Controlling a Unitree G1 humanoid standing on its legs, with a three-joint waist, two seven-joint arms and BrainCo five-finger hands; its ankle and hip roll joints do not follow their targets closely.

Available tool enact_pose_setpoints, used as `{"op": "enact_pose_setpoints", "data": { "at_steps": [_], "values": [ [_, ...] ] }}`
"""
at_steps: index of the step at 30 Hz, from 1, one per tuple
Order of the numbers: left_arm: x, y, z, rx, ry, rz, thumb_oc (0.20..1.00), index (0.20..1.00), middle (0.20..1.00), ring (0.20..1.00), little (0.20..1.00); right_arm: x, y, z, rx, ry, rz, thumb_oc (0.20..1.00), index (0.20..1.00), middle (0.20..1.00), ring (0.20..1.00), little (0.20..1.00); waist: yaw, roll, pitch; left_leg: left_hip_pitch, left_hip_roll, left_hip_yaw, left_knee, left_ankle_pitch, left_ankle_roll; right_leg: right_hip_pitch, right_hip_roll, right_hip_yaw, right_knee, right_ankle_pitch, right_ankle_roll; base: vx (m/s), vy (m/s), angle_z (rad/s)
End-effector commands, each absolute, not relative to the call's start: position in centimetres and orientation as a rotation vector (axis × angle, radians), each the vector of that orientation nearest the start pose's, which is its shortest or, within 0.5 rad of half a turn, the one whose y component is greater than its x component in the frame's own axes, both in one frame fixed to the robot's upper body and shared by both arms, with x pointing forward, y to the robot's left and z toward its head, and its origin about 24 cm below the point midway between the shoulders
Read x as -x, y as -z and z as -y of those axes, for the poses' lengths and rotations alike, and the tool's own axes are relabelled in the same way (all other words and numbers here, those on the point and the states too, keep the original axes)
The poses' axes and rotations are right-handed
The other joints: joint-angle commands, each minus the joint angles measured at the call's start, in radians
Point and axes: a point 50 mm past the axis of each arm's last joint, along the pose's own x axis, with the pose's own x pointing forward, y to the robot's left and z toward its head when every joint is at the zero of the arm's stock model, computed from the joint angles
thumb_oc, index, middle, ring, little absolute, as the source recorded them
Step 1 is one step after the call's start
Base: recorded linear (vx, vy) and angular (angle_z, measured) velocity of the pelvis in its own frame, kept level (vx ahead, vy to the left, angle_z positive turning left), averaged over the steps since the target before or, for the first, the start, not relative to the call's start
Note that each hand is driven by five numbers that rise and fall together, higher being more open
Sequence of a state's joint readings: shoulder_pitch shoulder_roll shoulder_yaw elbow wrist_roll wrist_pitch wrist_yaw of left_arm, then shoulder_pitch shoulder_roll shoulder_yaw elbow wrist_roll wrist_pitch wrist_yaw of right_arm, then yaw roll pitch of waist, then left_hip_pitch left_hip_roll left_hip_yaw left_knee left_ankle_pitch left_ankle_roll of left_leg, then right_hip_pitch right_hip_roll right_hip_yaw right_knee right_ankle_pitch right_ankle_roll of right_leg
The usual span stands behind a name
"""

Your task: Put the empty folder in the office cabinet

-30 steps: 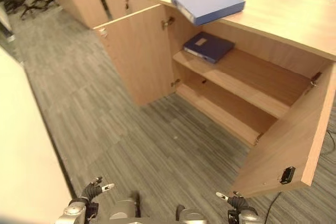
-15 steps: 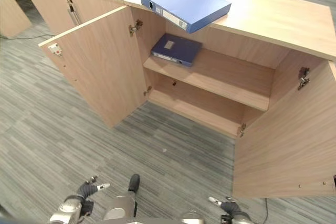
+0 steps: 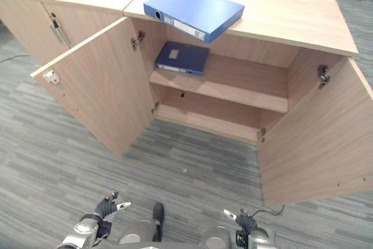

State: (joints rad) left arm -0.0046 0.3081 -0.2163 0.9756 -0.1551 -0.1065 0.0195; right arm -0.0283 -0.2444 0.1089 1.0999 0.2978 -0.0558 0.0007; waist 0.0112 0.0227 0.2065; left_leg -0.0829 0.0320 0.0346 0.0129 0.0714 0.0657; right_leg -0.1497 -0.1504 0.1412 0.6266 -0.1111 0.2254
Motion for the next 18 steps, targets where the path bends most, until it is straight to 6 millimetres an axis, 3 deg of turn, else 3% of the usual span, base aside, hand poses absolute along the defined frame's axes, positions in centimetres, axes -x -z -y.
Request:
{"op": "enact_pose_setpoints", "data": {
  "at_steps": [1,3,4,5,7,10,13,15,16,17,18],
  "values": [
    [-18.1,10.8,-24.1,-0.257,-0.034,-0.740,1.000,1.000,1.000,1.000,1.000,-14.5,13.2,25.0,0.033,0.236,-0.911,1.000,1.000,1.000,1.000,1.000,0.000,0.007,0.041,0.024,0.039,0.005,0.016,-0.071,-0.107,0.049,0.056,-0.206,-0.281,-0.017,-0.082,0.17,0.042,-0.33],
    [-17.8,10.9,-23.9,-0.254,-0.028,-0.744,1.000,1.000,1.000,1.000,1.000,-14.6,13.2,25.2,0.041,0.237,-0.910,1.000,1.000,1.000,1.000,1.000,-0.007,0.010,0.046,0.056,0.033,0.019,0.013,-0.107,-0.106,0.008,0.031,-0.256,-0.385,0.028,-0.090,0.23,-0.045,-0.24],
    [-17.8,11.0,-23.8,-0.255,-0.029,-0.750,1.000,1.000,1.000,1.000,1.000,-14.5,13.2,25.4,0.039,0.246,-0.912,1.000,1.000,1.000,1.000,1.000,-0.028,0.004,0.055,0.083,0.025,0.010,0.018,-0.135,-0.112,-0.055,0.001,-0.243,-0.460,0.090,-0.071,0.25,-0.066,-0.09],
    [-17.8,11.1,-23.8,-0.254,-0.029,-0.750,1.000,1.000,1.000,1.000,1.000,-14.5,13.2,25.4,0.040,0.246,-0.912,1.000,1.000,1.000,1.000,1.000,-0.028,0.008,0.057,0.088,0.029,0.010,0.023,-0.145,-0.111,-0.045,0.004,-0.244,-0.469,0.091,-0.068,0.30,-0.093,-0.06],
    [-17.6,11.2,-23.9,-0.256,-0.039,-0.757,1.000,1.000,1.000,1.000,1.000,-14.1,13.3,25.5,0.034,0.259,-0.931,1.000,1.000,1.000,1.000,1.000,-0.060,0.007,0.070,0.137,0.032,0.005,0.046,-0.195,-0.125,-0.108,-0.058,-0.275,-0.557,0.153,-0.041,0.30,-0.106,0.14],
    [-17.4,11.3,-24.0,-0.264,-0.036,-0.766,1.000,1.000,1.000,1.000,1.000,-13.5,13.5,25.9,0.036,0.271,-0.954,1.000,1.000,1.000,1.000,1.000,-0.076,0.009,0.078,0.168,0.042,0.002,0.066,-0.224,-0.135,-0.125,-0.093,-0.284,-0.579,0.175,-0.028,0.26,-0.124,-0.08],
    [-16.2,11.8,-24.4,-0.267,-0.038,-0.804,1.000,1.000,1.000,1.000,1.000,-12.0,13.9,26.6,0.042,0.292,-1.007,1.000,1.000,1.000,1.000,1.000,-0.088,-0.006,0.040,0.245,0.044,0.008,0.078,-0.273,-0.159,-0.068,-0.111,-0.290,-0.593,0.222,-0.025,0.43,-0.186,-0.05],
    [-15.9,12.0,-24.3,-0.263,-0.039,-0.815,1.000,1.000,1.000,1.000,1.000,-11.6,14.0,26.9,0.047,0.299,-1.017,1.000,1.000,1.000,1.000,1.000,-0.091,0.001,0.034,0.255,0.060,0.007,0.088,-0.271,-0.169,-0.057,-0.104,-0.291,-0.586,0.222,-0.030,0.21,-0.108,0.15],
    [-15.5,12.3,-24.3,-0.255,-0.042,-0.830,1.000,1.000,1.000,1.000,1.000,-11.2,14.0,27.1,0.053,0.301,-1.030,1.000,1.000,1.000,1.000,1.000,-0.095,0.008,0.027,0.259,0.080,0.004,0.109,-0.249,-0.184,-0.043,-0.089,-0.290,-0.581,0.215,-0.040,0.26,-0.250,0.17],
    [-15.2,12.5,-24.2,-0.232,-0.060,-0.846,1.000,1.000,1.000,1.000,1.000,-11.2,14.0,27.4,0.070,0.294,-1.034,1.000,1.000,1.000,1.000,1.000,-0.095,0.015,0.021,0.233,0.112,0.000,0.230,-0.166,-0.212,-0.014,-0.065,-0.297,-0.566,0.189,-0.071,0.26,-0.252,0.21],
    [-15.2,12.5,-24.2,-0.232,-0.060,-0.846,1.000,1.000,1.000,1.000,1.000,-11.2,14.0,27.4,0.070,0.294,-1.033,1.000,1.000,1.000,1.000,1.000,-0.097,0.017,0.021,0.229,0.114,-0.003,0.236,-0.168,-0.214,-0.014,-0.063,-0.299,-0.564,0.187,-0.072,0.22,-0.253,0.28]
  ]
}}
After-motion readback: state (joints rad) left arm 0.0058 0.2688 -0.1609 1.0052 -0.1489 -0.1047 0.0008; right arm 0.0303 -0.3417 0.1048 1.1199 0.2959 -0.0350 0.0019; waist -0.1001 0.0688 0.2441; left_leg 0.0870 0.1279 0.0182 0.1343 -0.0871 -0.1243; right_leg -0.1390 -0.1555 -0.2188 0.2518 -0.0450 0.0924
